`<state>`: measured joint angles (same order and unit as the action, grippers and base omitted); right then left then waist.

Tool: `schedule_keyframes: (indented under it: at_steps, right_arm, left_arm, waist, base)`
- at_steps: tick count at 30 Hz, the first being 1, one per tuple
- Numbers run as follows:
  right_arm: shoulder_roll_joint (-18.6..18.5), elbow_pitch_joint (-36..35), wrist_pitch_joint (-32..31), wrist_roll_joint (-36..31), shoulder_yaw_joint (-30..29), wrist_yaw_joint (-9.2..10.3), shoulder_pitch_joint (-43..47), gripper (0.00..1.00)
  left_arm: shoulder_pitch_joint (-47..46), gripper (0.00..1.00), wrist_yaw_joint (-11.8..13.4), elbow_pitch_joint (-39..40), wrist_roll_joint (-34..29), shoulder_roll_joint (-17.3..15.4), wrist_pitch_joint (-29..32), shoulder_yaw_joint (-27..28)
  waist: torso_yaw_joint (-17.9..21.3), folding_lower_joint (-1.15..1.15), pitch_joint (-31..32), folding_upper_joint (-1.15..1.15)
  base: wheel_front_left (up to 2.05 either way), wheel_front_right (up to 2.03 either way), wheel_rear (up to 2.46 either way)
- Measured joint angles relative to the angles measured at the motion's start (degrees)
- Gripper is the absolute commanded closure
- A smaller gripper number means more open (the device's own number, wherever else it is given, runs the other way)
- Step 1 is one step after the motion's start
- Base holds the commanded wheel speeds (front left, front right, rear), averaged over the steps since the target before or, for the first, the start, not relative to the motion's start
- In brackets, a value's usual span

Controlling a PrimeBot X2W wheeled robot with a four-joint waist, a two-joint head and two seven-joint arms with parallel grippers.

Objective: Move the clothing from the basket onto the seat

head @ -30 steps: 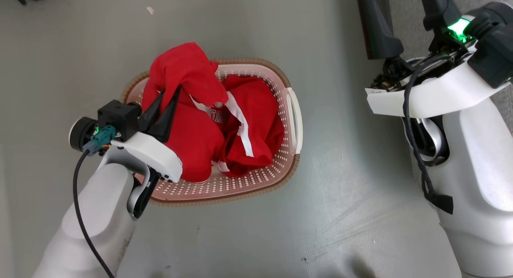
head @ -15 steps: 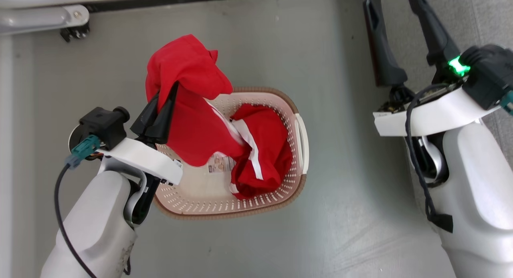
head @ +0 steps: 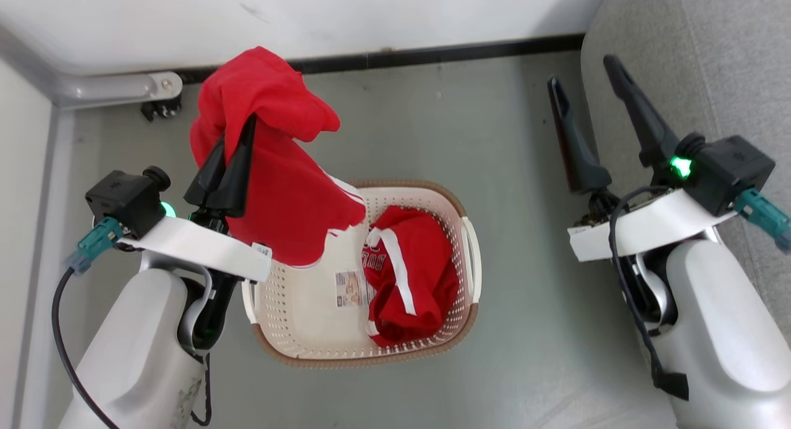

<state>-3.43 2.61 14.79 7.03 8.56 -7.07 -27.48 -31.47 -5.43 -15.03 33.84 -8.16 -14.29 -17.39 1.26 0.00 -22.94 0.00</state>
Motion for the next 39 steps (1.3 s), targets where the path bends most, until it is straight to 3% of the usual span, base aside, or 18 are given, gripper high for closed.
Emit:
schedule_keyframes:
  at_steps: [19,39]
  right_arm:
    - [0.08,5.55,-0.01,1.19,4.14,0.00,8.32,0.00]
    - [-2.26,6.34,-0.01,6.69,18.73,0.00,9.87,0.00]
  left_arm:
    - [1.58,1.00,-0.26,2.83,-2.10,-1.16,0.00,-0.14]
    - [-0.87,1.00,-1.32,8.80,-7.13,-3.00,1.16,-8.10]
  waist:
    - [-0.20,0.00,8.95,0.00]
    - [-0.16,0.00,15.36,0.00]
  base:
    - [0.00,0.00,0.00]
    - [0.00,0.00,0.00]
